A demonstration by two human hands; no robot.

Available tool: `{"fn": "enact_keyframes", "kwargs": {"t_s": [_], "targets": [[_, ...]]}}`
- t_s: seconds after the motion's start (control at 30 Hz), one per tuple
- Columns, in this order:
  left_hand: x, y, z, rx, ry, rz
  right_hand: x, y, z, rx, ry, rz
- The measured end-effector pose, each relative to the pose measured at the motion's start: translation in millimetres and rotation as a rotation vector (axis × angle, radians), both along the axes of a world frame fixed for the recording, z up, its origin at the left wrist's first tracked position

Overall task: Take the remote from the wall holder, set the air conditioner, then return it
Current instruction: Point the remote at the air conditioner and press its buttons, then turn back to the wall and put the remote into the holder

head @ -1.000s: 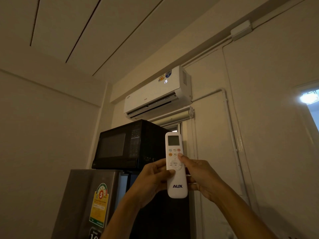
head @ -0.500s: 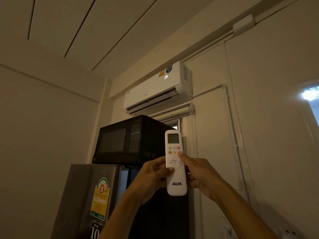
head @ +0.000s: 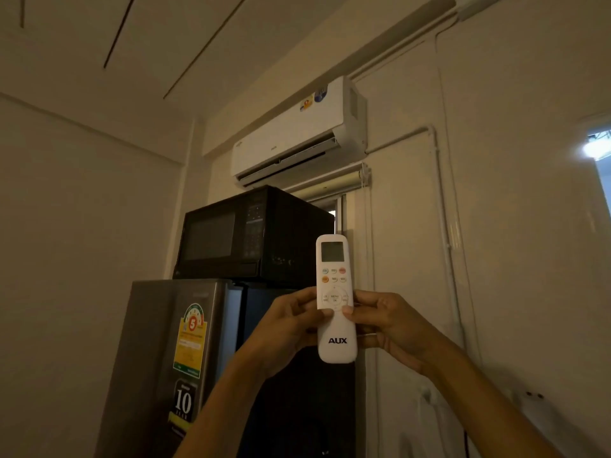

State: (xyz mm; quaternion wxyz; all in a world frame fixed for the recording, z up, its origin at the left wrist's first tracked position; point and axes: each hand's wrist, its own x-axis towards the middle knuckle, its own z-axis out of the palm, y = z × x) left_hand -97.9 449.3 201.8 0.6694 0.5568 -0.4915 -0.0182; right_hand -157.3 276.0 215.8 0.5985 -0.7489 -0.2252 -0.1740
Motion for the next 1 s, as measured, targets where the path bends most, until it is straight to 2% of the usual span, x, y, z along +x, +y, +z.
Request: {"fn": "enact_keyframes", "kwargs": {"t_s": [0.43, 1.0], "targets": [[10, -56, -70, 0.075, 0.131, -0.019, 11, -59, -75, 0.014, 0.084, -0.069], [33, -206, -154, 0.171, 0.244, -0.102, 8, -196, -164, 0.058, 0.183, -0.271]]}}
